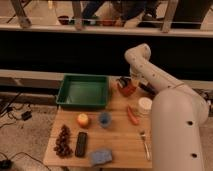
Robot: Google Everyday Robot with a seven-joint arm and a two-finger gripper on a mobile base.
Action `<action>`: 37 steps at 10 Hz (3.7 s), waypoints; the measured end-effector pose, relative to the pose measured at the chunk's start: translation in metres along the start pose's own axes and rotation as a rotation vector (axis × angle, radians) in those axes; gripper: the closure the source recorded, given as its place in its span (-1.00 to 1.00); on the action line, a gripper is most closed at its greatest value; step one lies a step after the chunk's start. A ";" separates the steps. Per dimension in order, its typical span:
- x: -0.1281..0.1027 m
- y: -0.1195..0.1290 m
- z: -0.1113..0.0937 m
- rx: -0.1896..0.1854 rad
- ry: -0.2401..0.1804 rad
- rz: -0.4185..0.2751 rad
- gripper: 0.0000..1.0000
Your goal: Wipe red bowl with brush
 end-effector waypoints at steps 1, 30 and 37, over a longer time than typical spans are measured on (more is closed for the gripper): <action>0.000 0.004 0.000 -0.001 0.000 -0.006 1.00; -0.003 0.003 -0.003 0.012 -0.008 -0.027 1.00; 0.042 -0.006 0.007 0.006 0.035 0.029 1.00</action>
